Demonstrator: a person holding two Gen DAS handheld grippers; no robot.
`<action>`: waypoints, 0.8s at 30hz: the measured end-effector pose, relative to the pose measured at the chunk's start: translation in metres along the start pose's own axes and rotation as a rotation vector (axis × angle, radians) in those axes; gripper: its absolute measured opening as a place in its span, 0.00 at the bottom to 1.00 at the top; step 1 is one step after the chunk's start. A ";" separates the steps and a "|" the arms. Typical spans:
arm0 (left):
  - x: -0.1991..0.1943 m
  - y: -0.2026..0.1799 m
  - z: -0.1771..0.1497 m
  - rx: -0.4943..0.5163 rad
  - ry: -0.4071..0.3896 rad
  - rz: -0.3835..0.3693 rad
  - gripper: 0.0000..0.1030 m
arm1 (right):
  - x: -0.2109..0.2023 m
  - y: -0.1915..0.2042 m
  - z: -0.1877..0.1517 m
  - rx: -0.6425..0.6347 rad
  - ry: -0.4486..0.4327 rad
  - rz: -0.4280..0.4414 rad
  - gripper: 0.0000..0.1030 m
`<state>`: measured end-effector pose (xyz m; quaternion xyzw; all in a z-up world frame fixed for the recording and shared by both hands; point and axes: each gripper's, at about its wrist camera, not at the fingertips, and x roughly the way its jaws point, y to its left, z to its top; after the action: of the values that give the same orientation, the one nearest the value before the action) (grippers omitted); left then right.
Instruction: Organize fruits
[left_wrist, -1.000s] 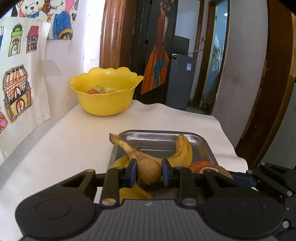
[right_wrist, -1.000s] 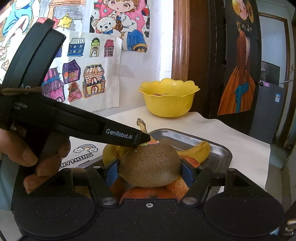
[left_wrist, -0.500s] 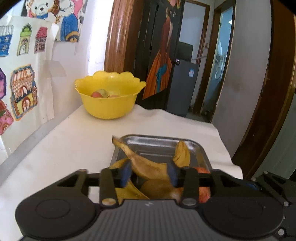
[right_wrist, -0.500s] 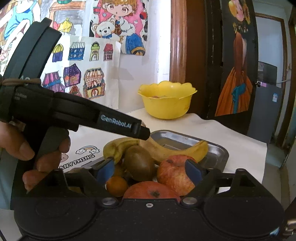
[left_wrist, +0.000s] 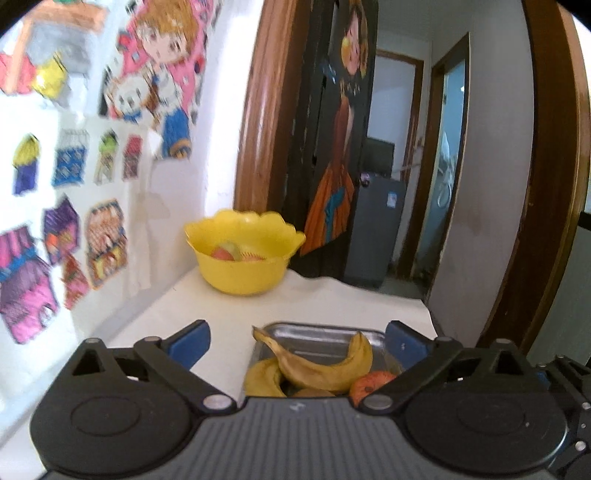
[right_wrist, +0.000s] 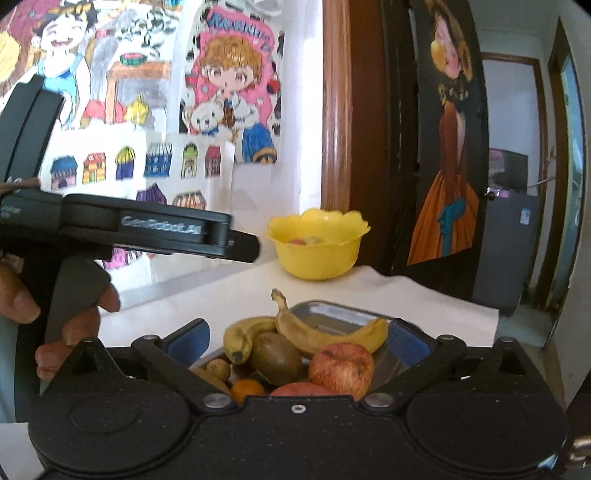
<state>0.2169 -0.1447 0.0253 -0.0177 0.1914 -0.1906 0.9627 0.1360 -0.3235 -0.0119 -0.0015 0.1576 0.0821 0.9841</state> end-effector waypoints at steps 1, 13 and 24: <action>-0.009 0.000 0.001 0.001 -0.013 0.007 0.99 | -0.005 0.002 0.002 0.003 -0.009 -0.004 0.99; -0.099 0.018 -0.009 -0.017 -0.102 0.058 0.99 | -0.079 0.040 0.002 0.030 -0.091 -0.062 0.99; -0.155 0.040 -0.049 -0.057 -0.080 0.121 1.00 | -0.128 0.070 -0.020 0.080 -0.114 -0.095 0.99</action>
<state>0.0805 -0.0475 0.0322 -0.0413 0.1590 -0.1258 0.9784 -0.0012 -0.2753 0.0106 0.0350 0.1042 0.0288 0.9935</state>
